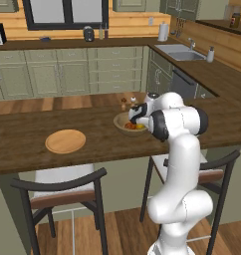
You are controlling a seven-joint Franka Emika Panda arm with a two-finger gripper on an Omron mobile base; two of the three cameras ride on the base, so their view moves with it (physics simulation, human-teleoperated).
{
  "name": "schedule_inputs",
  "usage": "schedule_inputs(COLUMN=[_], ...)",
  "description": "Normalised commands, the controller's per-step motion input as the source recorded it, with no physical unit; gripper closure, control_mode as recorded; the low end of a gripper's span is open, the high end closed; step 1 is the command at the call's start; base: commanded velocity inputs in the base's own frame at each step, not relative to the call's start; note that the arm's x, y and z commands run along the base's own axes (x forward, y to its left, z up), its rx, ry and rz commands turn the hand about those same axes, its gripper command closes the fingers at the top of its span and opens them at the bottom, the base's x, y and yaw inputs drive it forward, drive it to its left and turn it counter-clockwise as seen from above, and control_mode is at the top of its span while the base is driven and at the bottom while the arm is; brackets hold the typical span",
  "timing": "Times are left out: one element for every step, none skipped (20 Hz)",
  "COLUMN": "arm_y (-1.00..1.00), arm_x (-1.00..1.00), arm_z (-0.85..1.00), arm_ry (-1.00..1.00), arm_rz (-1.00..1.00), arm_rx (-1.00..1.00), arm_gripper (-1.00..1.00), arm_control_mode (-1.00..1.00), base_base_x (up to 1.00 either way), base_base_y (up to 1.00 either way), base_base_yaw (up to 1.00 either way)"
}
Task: Pick the chicken drumstick and lemon from their plates and place them in the bowl. Then put the bowl in the fridge.
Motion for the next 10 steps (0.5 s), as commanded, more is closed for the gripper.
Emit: schedule_inputs(arm_y=[0.0,0.0,0.0,0.0,0.0,0.0,0.0,0.0,0.0,0.0], arm_x=[-0.25,-0.21,-0.22,-0.21,-0.22,-0.24,-0.22,-0.19,-0.23,-0.21], arm_z=[-0.69,-0.76,-0.78,-0.75,-0.63,-0.57,-0.51,-0.48,-0.46,-0.41], arm_ry=[-0.01,-0.02,-0.03,-0.04,-0.01,0.0,-0.01,-0.01,-0.01,-0.01], arm_rz=[-0.02,-0.02,-0.03,-0.02,-0.02,-0.02,-0.02,-0.03,-0.03,-0.02], arm_rx=[0.03,0.01,0.01,0.0,0.01,0.01,0.0,0.0,0.0,0.0], arm_gripper=[-1.0,-1.0,1.0,1.0,1.0,1.0,1.0,1.0,1.0,1.0], arm_control_mode=[-1.0,-1.0,-1.0,-1.0,-1.0,-1.0,-1.0,-1.0,-1.0,-1.0], base_base_x=[0.0,0.0,0.0,0.0,0.0,0.0,0.0,0.0,0.0,0.0], base_base_y=[0.0,0.0,0.0,0.0,0.0,0.0,0.0,0.0,0.0,0.0], base_base_yaw=[0.0,0.0,0.0,0.0,0.0,0.0,0.0,0.0,0.0,0.0])
